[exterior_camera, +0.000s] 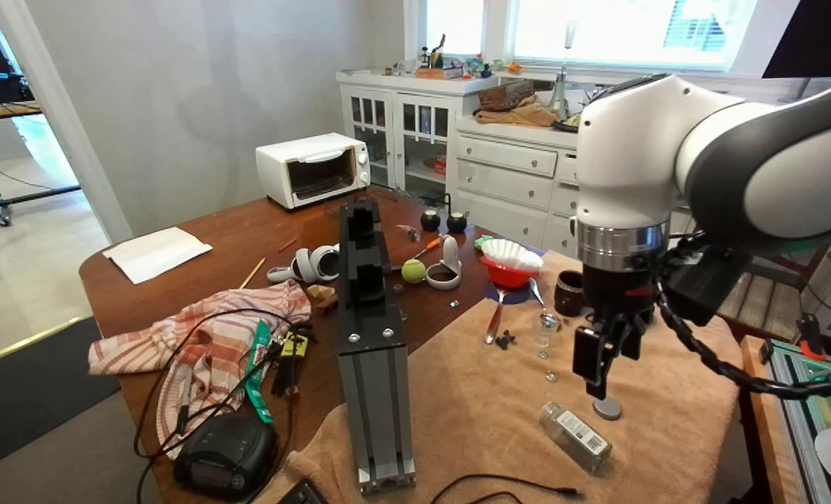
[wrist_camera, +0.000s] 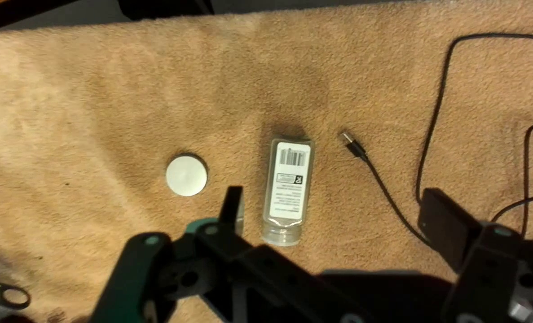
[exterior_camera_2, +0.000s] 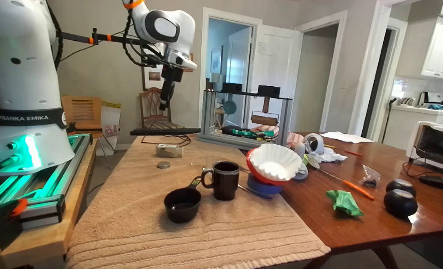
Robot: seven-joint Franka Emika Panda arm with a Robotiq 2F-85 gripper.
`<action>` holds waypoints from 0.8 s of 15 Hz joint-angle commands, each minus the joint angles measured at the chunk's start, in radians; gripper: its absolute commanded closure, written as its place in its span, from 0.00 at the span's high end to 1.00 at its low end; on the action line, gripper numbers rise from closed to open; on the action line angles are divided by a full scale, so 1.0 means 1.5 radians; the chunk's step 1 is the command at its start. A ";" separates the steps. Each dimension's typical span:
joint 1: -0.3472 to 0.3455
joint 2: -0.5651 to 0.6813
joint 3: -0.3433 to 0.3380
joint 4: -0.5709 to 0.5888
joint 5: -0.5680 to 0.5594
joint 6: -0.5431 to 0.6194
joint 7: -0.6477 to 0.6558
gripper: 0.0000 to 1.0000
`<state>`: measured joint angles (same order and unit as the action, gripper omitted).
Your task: Put the bottle upright then put the lid on the bottle
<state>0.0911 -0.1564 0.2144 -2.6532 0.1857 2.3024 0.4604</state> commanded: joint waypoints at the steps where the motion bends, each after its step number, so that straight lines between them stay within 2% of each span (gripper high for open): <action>1: 0.019 0.127 -0.034 0.061 0.106 0.022 -0.130 1.00; 3: 0.013 0.174 -0.037 0.083 0.126 0.022 -0.165 1.00; 8: 0.006 0.264 -0.055 0.128 0.074 0.008 -0.182 1.00; 12: -0.009 0.327 -0.067 0.159 0.089 0.012 -0.222 1.00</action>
<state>0.0908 0.2505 0.1288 -2.4689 0.3203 2.3187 0.1718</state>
